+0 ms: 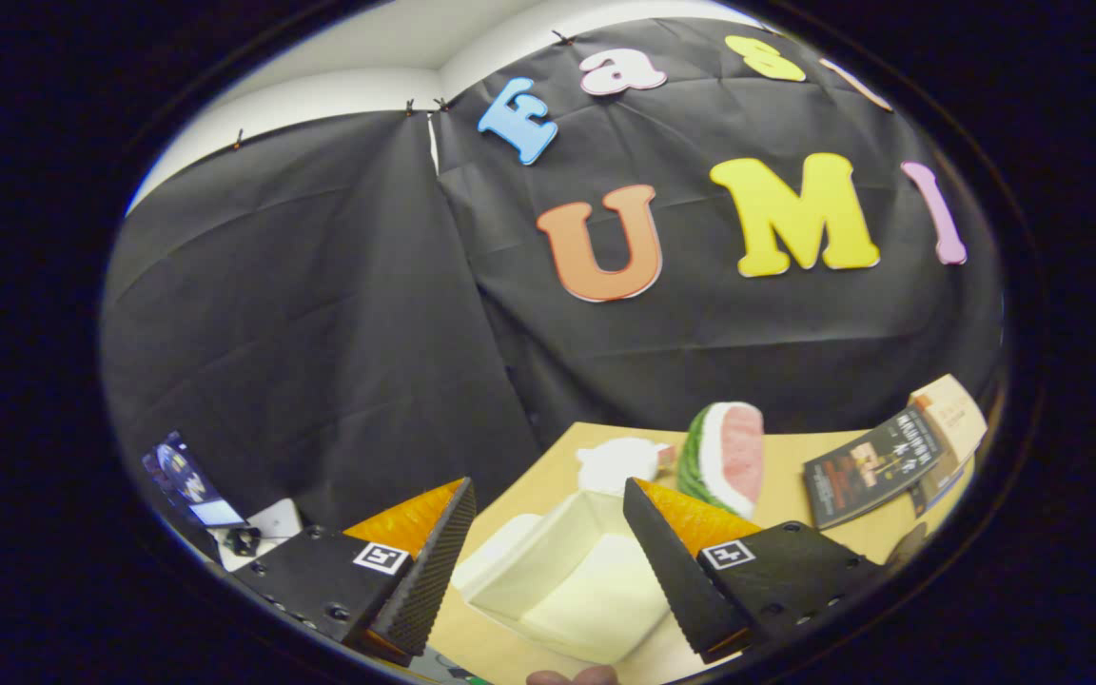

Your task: Open the storage box then place both shoes into the box .Put the left shoe in first, then the right shoe, with the right side of both shoes facing outward in a uniform manner.

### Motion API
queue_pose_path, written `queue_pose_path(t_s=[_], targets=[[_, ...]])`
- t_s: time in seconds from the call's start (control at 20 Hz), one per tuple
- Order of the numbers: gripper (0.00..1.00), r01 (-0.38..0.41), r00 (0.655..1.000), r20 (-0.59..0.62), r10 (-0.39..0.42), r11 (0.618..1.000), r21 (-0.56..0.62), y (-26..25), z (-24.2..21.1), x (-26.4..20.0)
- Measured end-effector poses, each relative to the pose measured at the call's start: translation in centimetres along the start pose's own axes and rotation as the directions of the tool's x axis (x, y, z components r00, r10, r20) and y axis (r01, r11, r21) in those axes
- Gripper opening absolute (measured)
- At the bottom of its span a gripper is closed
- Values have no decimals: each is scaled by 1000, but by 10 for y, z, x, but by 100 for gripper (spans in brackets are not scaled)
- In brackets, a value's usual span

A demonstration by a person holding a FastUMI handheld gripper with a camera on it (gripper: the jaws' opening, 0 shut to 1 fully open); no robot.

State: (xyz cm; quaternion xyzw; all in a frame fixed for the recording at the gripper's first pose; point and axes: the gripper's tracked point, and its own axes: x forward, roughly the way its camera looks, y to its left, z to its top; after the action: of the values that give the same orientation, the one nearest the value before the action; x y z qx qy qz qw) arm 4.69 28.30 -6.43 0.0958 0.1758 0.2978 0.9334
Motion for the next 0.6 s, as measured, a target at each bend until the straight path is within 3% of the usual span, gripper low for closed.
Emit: queue_pose_path(t_s=[0.3,0.6], targets=[[95,210,978,-11,-210,978,21,-116,-30,-74],[95,368,925,-122,-360,929,47,-228,-96,-124]])
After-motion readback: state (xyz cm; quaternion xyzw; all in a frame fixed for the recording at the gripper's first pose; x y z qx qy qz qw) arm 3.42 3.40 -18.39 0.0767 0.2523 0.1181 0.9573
